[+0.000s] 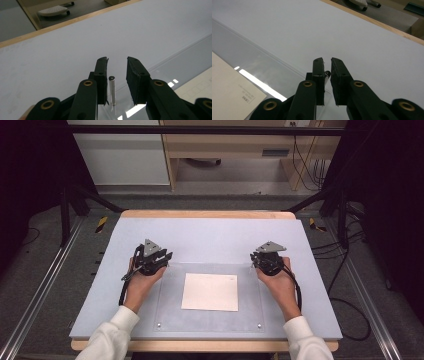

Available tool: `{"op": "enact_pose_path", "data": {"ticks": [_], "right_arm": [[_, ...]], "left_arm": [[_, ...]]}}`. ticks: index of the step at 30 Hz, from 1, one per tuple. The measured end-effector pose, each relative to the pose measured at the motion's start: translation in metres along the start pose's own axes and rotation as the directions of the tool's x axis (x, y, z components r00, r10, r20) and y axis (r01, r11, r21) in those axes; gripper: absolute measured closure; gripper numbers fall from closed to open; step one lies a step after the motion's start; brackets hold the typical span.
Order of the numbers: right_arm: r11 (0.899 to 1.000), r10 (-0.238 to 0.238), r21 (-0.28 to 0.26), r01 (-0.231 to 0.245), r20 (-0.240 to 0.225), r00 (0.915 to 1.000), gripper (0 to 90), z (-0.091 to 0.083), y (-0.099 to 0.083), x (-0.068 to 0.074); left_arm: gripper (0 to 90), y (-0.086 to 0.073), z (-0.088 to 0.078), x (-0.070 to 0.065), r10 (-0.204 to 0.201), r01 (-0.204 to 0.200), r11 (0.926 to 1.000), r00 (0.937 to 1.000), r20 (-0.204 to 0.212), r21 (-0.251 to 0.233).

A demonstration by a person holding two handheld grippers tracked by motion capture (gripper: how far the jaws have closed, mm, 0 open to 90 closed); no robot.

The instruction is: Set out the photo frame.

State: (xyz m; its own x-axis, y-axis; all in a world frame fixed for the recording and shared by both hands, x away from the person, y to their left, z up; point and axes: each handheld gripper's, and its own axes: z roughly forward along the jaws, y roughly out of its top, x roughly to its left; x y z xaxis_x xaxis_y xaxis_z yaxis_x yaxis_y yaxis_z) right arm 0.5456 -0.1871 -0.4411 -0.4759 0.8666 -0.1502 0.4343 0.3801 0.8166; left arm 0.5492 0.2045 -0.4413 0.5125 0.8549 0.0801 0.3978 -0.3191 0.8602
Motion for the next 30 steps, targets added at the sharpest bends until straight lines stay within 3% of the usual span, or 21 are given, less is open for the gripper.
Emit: {"op": "enact_pose_path", "data": {"ticks": [10,12,22,24,30], "right_arm": [[1.000,0.015,0.009,-0.015,-0.005,0.9999,85.1,0.000,0.001,0.000],[1.000,0.017,0.012,-0.017,-0.007,0.9998,85.2,0.000,0.002,0.000],[0.996,0.051,0.074,-0.049,-0.020,0.9985,85.8,0.002,0.010,-0.003],[0.993,0.077,0.094,-0.073,-0.035,0.9964,86.1,0.002,0.012,-0.005],[0.988,0.094,0.131,-0.087,-0.051,0.9942,86.3,0.005,0.017,-0.010]], "left_arm": [[84.3,-0.003,0.003,0.002,-0.030,0.030,0.9994,0.9995,-0.013,0.016],[84.5,-0.002,0.003,0.001,-0.011,0.011,0.9997,0.9998,-0.017,0.021],[84.8,0.005,0.004,0.002,0.002,-0.001,0.9969,0.9999,-0.014,0.078],[85.0,0.006,0.005,0.003,-0.002,0.002,0.9965,1.0000,-0.004,0.084],[85.1,0.010,0.007,0.007,-0.010,0.008,0.9926,0.9998,0.016,0.121]]}}
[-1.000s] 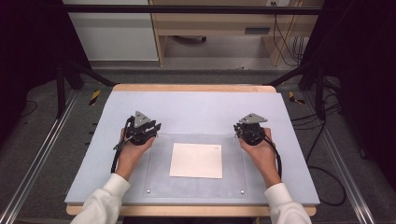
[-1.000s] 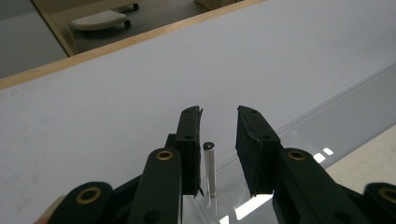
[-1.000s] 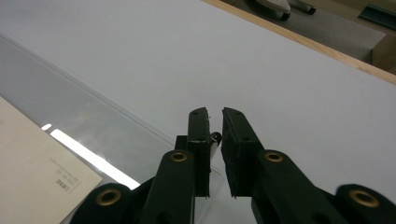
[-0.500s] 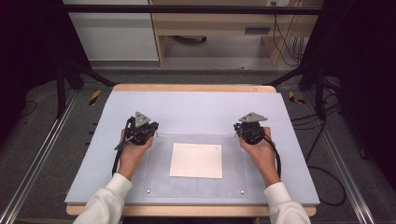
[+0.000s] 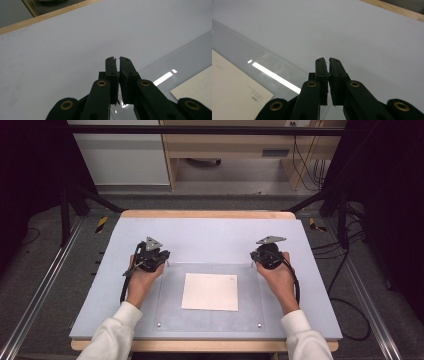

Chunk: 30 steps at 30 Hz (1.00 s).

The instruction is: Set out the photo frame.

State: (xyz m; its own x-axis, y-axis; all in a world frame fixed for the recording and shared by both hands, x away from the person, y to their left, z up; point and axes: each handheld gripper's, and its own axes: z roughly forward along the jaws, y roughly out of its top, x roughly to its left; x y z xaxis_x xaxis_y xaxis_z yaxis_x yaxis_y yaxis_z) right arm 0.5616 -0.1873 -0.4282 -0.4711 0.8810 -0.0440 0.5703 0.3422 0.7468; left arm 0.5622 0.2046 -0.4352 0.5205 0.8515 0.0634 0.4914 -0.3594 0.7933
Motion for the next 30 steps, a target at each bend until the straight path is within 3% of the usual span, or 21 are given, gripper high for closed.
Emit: {"op": "enact_pose_path", "data": {"ticks": [14,18,19,30], "right_arm": [[0.995,0.037,0.096,-0.033,-0.043,0.9984,86.3,0.008,0.017,-0.009],[0.994,0.057,0.099,-0.051,-0.057,0.9968,86.3,0.011,0.019,-0.013],[0.992,0.085,0.098,-0.077,-0.075,0.9936,86.2,0.012,0.019,-0.016],[0.993,0.081,0.094,-0.071,-0.097,0.9920,86.0,0.013,0.020,-0.020]], "left_arm": [[85.3,0.013,0.008,0.014,-0.021,0.016,0.9975,0.9977,0.065,0.069],[85.2,0.015,0.011,0.018,-0.033,0.027,0.9968,0.9964,0.078,0.076],[85.2,0.017,0.013,0.020,-0.041,0.034,0.9959,0.9952,0.089,0.083],[85.3,0.018,0.015,0.025,-0.056,0.044,0.9939,0.9914,0.118,0.101]]}}
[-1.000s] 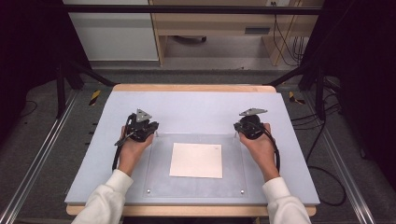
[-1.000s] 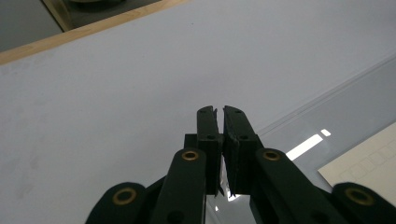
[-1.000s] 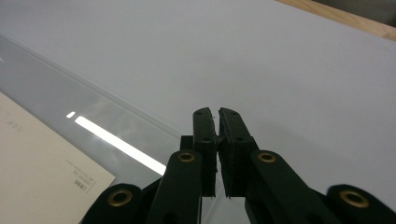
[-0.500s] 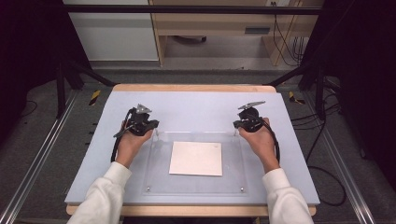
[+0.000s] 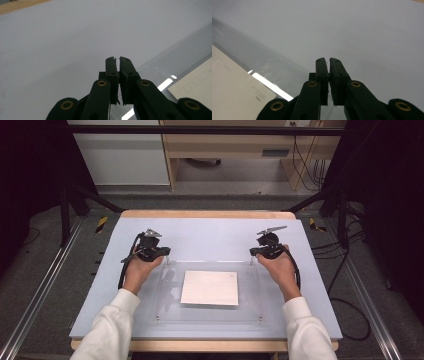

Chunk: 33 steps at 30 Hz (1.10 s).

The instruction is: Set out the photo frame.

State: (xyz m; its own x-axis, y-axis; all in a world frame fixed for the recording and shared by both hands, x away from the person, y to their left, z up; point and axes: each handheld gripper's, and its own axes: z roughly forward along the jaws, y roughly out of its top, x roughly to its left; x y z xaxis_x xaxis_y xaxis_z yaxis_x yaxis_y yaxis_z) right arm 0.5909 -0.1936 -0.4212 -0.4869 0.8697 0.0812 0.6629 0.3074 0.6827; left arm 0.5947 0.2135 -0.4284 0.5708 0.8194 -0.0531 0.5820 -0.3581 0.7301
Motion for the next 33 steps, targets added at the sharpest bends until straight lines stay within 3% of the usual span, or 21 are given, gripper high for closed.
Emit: {"op": "enact_pose_path", "data": {"ticks": [9,13,15,16,18,20,22,23,27,28,29,31,32,33], "right_arm": [[1.000,-0.027,-0.006,0.027,0.015,0.9995,85.1,-0.001,-0.001,0.002],[0.997,-0.065,-0.036,0.066,0.035,0.9973,77.1,-0.005,-0.002,0.003],[0.994,-0.080,-0.072,0.083,0.044,0.9958,71.5,-0.014,-0.004,0.004],[0.987,-0.119,-0.103,0.125,0.067,0.9907,63.9,-0.027,-0.009,0.007],[0.985,-0.122,-0.114,0.130,0.073,0.9898,61.7,-0.032,-0.011,0.009],[0.975,-0.152,-0.151,0.165,0.096,0.9838,52.0,-0.054,-0.025,0.013],[0.971,-0.161,-0.159,0.177,0.107,0.9811,49.8,-0.059,-0.029,0.014],[0.964,-0.179,-0.178,0.197,0.110,0.9777,42.0,-0.072,-0.040,0.017],[0.946,-0.196,-0.232,0.225,0.139,0.9706,32.8,-0.095,-0.065,0.024],[0.946,-0.196,-0.232,0.225,0.139,0.9706,32.8,-0.095,-0.065,0.024],[0.937,-0.215,-0.245,0.248,0.153,0.9645,28.1,-0.103,-0.080,0.027],[0.932,-0.235,-0.239,0.272,0.170,0.9568,28.4,-0.111,-0.096,0.030],[0.932,-0.235,-0.239,0.272,0.170,0.9568,28.4,-0.111,-0.096,0.030],[0.931,-0.251,-0.225,0.286,0.174,0.9523,24.5,-0.117,-0.112,0.032]], "left_arm": [[85.3,0.001,0.001,0.002,-0.010,0.010,0.9999,0.9999,0.012,0.011],[85.4,0.001,0.001,0.001,-0.008,0.008,0.9998,0.9999,0.012,0.015],[85.4,0.001,0.001,0.001,-0.009,0.009,0.9998,0.9999,0.011,0.016],[85.4,0.001,0.001,0.001,-0.009,0.009,0.9998,0.9999,0.010,0.015],[85.3,0.001,0.002,0.002,-0.013,0.012,0.9998,0.9998,0.012,0.013],[85.3,0.002,0.002,0.003,-0.016,0.016,0.9997,0.9997,0.019,0.018],[85.3,0.002,0.003,0.003,-0.018,0.018,0.9996,0.9996,0.020,0.020],[85.3,0.003,0.003,0.004,-0.013,0.013,0.9996,0.9997,0.022,0.025],[85.3,0.004,0.004,0.004,-0.017,0.016,0.9994,0.9996,0.023,0.029],[85.3,0.004,0.004,0.004,-0.017,0.016,0.9994,0.9996,0.023,0.029],[85.3,0.003,0.004,0.004,-0.016,0.015,0.9994,0.9996,0.022,0.032],[85.3,0.003,0.004,0.004,-0.018,0.017,0.9993,0.9996,0.024,0.033],[85.3,0.003,0.004,0.004,-0.018,0.017,0.9993,0.9996,0.024,0.033],[85.3,0.003,0.004,0.004,-0.017,0.016,0.9993,0.9996,0.024,0.034]]}}
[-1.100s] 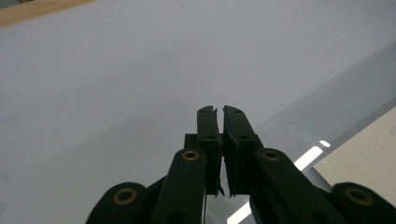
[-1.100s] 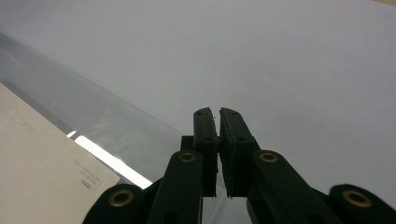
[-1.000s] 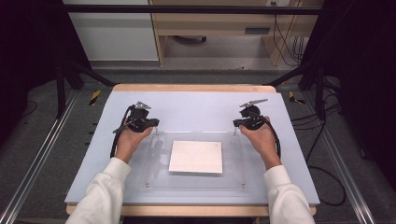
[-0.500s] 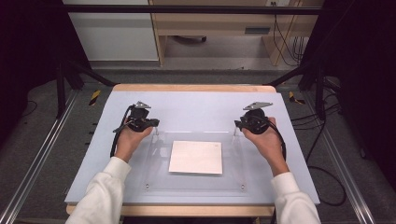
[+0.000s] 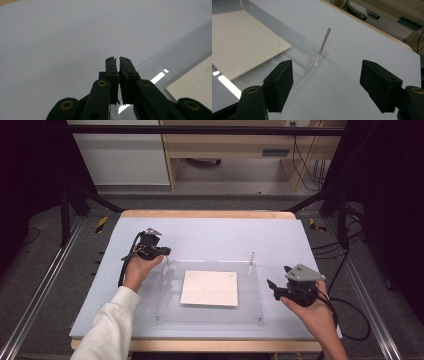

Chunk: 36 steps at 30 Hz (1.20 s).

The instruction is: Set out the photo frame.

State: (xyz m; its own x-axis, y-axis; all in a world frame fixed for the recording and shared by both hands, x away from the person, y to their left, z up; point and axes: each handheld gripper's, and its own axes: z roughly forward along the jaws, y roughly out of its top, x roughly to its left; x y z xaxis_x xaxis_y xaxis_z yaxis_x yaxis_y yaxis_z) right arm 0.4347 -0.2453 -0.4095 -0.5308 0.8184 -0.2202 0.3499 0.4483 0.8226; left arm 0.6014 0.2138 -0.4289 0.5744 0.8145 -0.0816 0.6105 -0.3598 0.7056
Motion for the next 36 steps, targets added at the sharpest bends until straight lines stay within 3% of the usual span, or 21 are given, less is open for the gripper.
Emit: {"op": "enact_pose_path", "data": {"ticks": [2,3,8,10,13,22,36], "right_arm": [[1.000,-0.005,0.008,0.005,0.001,1.0000,22.4,-0.005,-0.007,0.001],[1.000,0.005,0.030,-0.005,-0.004,1.0000,18.0,-0.015,-0.021,0.005],[0.999,-0.006,0.037,0.006,-0.016,0.9999,20.6,-0.029,-0.040,0.013],[0.996,-0.058,0.062,0.059,-0.017,0.9981,22.3,-0.035,-0.050,0.024],[0.994,-0.080,0.068,0.082,-0.033,0.9962,23.4,-0.038,-0.057,0.034],[0.984,-0.138,0.107,0.144,-0.069,0.9881,23.8,-0.031,-0.072,0.059],[0.978,-0.165,0.114,0.175,-0.092,0.9820,24.4,-0.024,-0.073,0.066]], "left_arm": [[85.3,0.000,0.000,0.000,-0.002,0.002,1.0000,1.0000,0.000,0.001],[85.3,0.000,0.001,0.000,-0.006,0.006,1.0000,1.0000,0.002,0.002],[85.3,0.002,0.001,0.001,0.002,-0.002,0.9999,1.0000,0.003,0.014],[85.3,0.002,0.001,0.000,0.003,-0.003,0.9998,1.0000,-0.001,0.018],[85.3,0.002,0.002,0.000,-0.001,0.001,0.9998,1.0000,0.002,0.019],[85.2,0.002,0.003,0.002,-0.004,0.004,0.9997,1.0000,0.008,0.023],[85.2,0.004,0.005,0.003,0.002,-0.003,0.9992,1.0000,0.006,0.040]]}}
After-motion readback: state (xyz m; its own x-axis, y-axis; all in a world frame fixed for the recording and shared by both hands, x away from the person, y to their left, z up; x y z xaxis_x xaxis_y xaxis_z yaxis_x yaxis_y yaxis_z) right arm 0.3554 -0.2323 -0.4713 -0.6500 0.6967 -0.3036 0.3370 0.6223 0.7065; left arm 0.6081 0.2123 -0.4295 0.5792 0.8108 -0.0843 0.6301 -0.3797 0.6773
